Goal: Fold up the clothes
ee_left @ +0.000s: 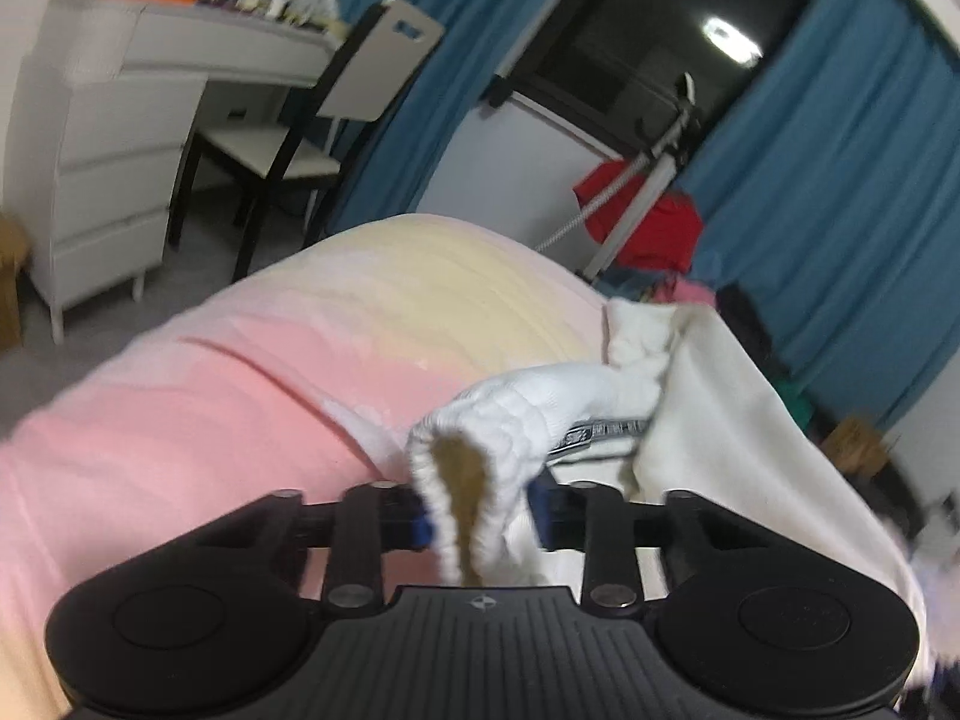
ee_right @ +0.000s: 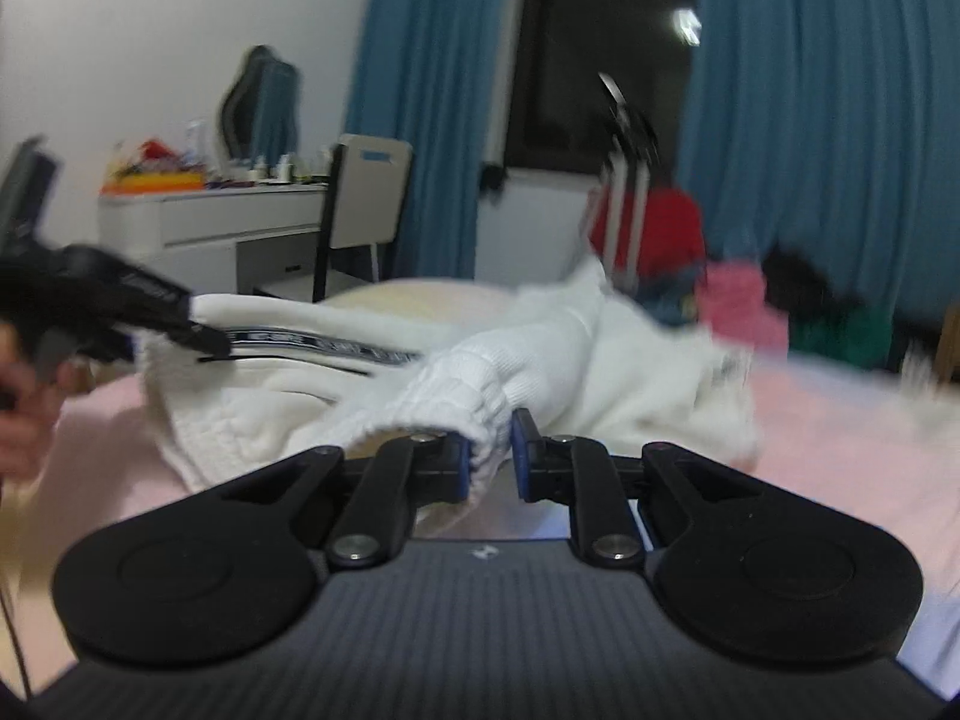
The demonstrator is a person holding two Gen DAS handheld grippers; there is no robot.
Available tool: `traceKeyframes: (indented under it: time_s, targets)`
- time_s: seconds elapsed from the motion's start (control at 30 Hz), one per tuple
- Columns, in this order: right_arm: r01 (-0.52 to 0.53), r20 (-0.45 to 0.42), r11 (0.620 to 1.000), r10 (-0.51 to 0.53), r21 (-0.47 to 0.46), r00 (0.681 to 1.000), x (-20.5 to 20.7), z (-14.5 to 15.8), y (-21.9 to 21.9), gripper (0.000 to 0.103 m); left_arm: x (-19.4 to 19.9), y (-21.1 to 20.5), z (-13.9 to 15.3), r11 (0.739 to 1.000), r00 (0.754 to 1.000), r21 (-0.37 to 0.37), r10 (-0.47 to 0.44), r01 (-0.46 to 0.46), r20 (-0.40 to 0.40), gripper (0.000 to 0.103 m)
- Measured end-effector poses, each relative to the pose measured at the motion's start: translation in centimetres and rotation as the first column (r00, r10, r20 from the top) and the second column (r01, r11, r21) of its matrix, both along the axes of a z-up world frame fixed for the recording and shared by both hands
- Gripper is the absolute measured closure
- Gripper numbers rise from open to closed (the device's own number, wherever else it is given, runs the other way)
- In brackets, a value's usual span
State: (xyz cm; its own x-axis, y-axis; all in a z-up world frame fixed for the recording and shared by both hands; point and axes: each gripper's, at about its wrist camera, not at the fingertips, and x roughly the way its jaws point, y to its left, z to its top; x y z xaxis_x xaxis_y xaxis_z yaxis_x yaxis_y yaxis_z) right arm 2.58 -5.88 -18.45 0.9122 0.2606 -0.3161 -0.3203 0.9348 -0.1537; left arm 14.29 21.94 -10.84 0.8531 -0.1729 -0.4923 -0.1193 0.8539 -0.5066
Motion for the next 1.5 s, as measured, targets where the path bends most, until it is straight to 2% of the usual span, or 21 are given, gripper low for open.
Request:
traceKeyframes:
  time_s: [0.1, 0.23, 0.33, 0.37, 0.4, 0.47, 0.53, 0.6, 0.63, 0.7, 0.83, 0.93, 1.0, 1.1, 1.2, 1.23, 1.37, 1.4, 1.47, 1.5]
  targets:
    - [-0.055, -0.016, 0.994, 0.053, -0.097, 0.998, -2.1, 0.3, 1.4, 0.086, 0.2, 1.8, -0.7, 0.998, 1.0, -0.055, 0.019, -0.021, -0.024, 0.077]
    - [-0.113, -0.194, 0.98, 0.081, -0.163, 0.978, -1.8, -2.4, 2.6, 0.085, 0.8, 3.5, -1.7, 0.997, 0.998, -0.067, 0.025, -0.029, -0.057, 0.077]
    - [-0.126, -0.227, 0.982, 0.093, -0.138, 0.969, -1.8, -1.9, 2.0, 0.081, 0.9, 4.1, -2.2, 0.997, 0.998, -0.072, 0.018, -0.023, -0.066, 0.077]
    - [-0.128, -0.241, 0.989, 0.108, -0.07, 0.965, -1.6, -1.1, 1.1, 0.079, 0.9, 4.1, -2.1, 0.997, 0.998, -0.069, 0.014, -0.018, -0.063, 0.077]
    - [-0.128, -0.255, 0.992, 0.125, 0.005, 0.959, -1.5, -0.2, 0.1, 0.072, 0.8, 3.9, -2.0, 0.998, 0.998, -0.061, 0.011, -0.014, -0.058, 0.076]
    - [-0.137, -0.313, 0.969, 0.197, 0.205, 0.929, -0.8, 1.2, -2.3, 0.068, 0.6, 3.5, -1.8, 0.999, 0.999, -0.047, 0.008, -0.01, -0.052, 0.074]
    - [-0.118, -0.35, 0.915, 0.263, 0.385, 0.899, -0.2, 1.6, -5.3, 0.056, 0.4, 3.2, -1.7, 0.999, 0.998, -0.048, 0.014, -0.016, -0.056, 0.073]
    - [-0.071, -0.362, 0.847, 0.299, 0.526, 0.883, 0.5, 1.6, -7.8, 0.036, 0.3, 2.9, -1.7, 0.999, 0.998, -0.049, 0.019, -0.022, -0.056, 0.071]
    - [-0.045, -0.366, 0.805, 0.317, 0.592, 0.875, 0.9, 1.6, -9.0, 0.034, 0.2, 2.8, -1.7, 0.999, 0.998, -0.048, 0.022, -0.025, -0.055, 0.071]
    - [0.062, -0.402, 0.771, 0.26, 0.634, 0.878, 1.7, 0.7, -10.4, 0.034, 0.3, 2.6, -1.9, 0.999, 0.998, -0.038, 0.026, -0.028, -0.053, 0.07]
    - [0.274, -0.535, 0.735, 0.141, 0.62, 0.833, 4.4, -2.7, -11.7, 0.034, 0.6, 2.7, -2.2, 0.998, 0.998, -0.044, 0.034, -0.036, -0.057, 0.071]
    - [0.292, -0.564, 0.689, 0.204, 0.663, 0.8, 5.9, -4.6, -11.2, 0.035, 0.8, 3.0, -2.3, 0.996, 0.997, -0.072, 0.045, -0.049, -0.056, 0.078]
    - [0.238, -0.526, 0.658, 0.281, 0.715, 0.803, 6.3, -4.8, -10.5, 0.039, 1.0, 3.4, -2.4, 0.991, 0.997, -0.116, 0.057, -0.064, -0.057, 0.08]
    - [0.094, -0.44, 0.708, 0.324, 0.7, 0.838, 5.7, -3.4, -8.3, 0.037, 1.3, 5.0, -2.7, 0.975, 0.996, -0.206, 0.075, -0.086, -0.057, 0.08]
    - [0.051, -0.409, 0.703, 0.351, 0.709, 0.842, 5.4, -3.1, -7.6, 0.037, 1.6, 5.9, -3.4, 0.969, 0.994, -0.228, 0.081, -0.095, -0.071, 0.08]
    - [0.075, -0.428, 0.707, 0.336, 0.703, 0.839, 5.4, -3.4, -7.7, 0.037, 1.7, 6.0, -3.6, 0.97, 0.994, -0.225, 0.08, -0.095, -0.077, 0.08]
    - [0.231, -0.512, 0.656, 0.274, 0.719, 0.814, 6.2, -5.9, -8.9, 0.037, 1.8, 5.5, -3.6, 0.976, 0.994, -0.196, 0.087, -0.099, -0.07, 0.08]
    - [0.249, -0.521, 0.639, 0.279, 0.728, 0.807, 6.4, -6.4, -8.7, 0.038, 1.9, 5.4, -3.3, 0.977, 0.994, -0.188, 0.085, -0.096, -0.065, 0.08]
    - [0.304, -0.545, 0.58, 0.298, 0.755, 0.784, 6.8, -6.7, -8.0, 0.041, 2.3, 5.3, -2.8, 0.981, 0.995, -0.171, 0.082, -0.091, -0.057, 0.081]
    - [0.313, -0.543, 0.566, 0.299, 0.763, 0.784, 6.9, -6.5, -7.4, 0.05, 2.6, 5.4, -2.6, 0.982, 0.995, -0.164, 0.089, -0.097, -0.055, 0.081]
